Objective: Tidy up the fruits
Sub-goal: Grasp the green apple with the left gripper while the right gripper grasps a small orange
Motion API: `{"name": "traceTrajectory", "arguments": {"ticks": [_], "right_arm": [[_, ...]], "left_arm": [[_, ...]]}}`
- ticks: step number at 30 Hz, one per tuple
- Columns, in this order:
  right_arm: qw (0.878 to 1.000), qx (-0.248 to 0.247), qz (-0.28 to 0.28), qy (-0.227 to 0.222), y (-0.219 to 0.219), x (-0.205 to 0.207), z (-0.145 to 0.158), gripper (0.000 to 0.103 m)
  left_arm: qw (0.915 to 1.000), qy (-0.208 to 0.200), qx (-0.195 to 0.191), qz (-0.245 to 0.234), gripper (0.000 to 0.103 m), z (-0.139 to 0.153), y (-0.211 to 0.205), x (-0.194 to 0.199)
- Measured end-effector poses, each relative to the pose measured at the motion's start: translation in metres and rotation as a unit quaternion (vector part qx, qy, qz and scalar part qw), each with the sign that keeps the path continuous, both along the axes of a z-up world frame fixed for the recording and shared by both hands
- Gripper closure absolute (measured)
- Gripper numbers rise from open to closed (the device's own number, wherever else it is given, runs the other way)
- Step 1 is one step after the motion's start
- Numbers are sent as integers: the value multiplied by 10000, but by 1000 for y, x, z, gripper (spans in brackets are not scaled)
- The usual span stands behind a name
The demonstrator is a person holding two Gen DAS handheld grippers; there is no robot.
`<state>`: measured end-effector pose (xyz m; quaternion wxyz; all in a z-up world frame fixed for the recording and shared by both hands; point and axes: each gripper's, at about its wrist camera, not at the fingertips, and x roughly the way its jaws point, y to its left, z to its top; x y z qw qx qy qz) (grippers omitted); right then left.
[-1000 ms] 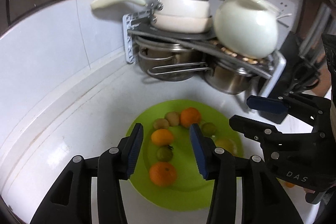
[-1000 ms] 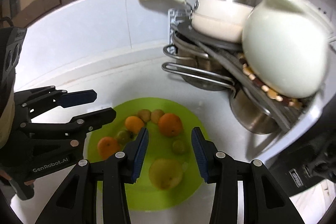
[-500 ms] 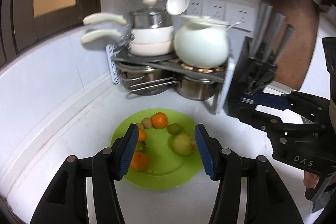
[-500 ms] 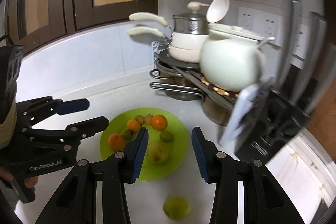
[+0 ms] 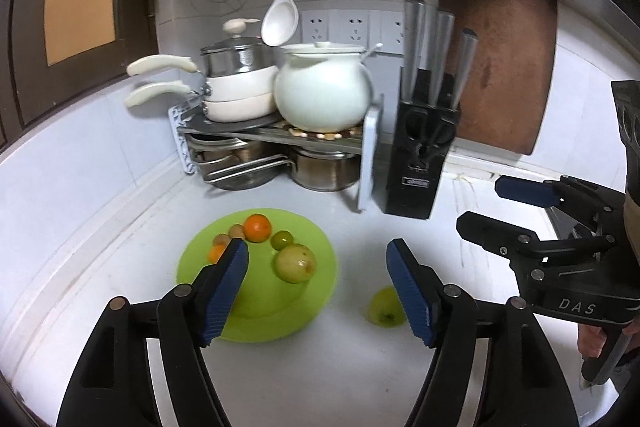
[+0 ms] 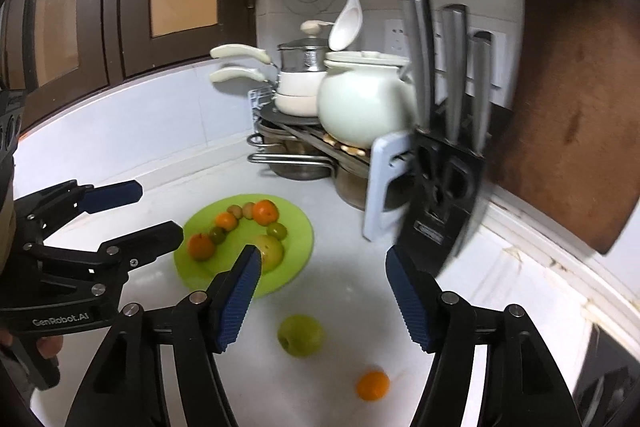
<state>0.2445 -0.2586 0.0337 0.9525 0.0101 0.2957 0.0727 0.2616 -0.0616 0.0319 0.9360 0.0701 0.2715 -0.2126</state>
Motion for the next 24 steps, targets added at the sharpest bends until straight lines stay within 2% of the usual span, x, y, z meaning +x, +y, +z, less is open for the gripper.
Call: {"name": "traceTrajectory", "arguments": {"ticks": [11,24], "right_arm": [[9986,74,-322,411,-20,-24,-38,37],[9927,261,-394,1109,-33,-23,-83,37]], "left_arm": [[9988,138,90,-454,26,-26,-26,-12],[9952,356,355,-837,21,-66,-51,-3]]}}
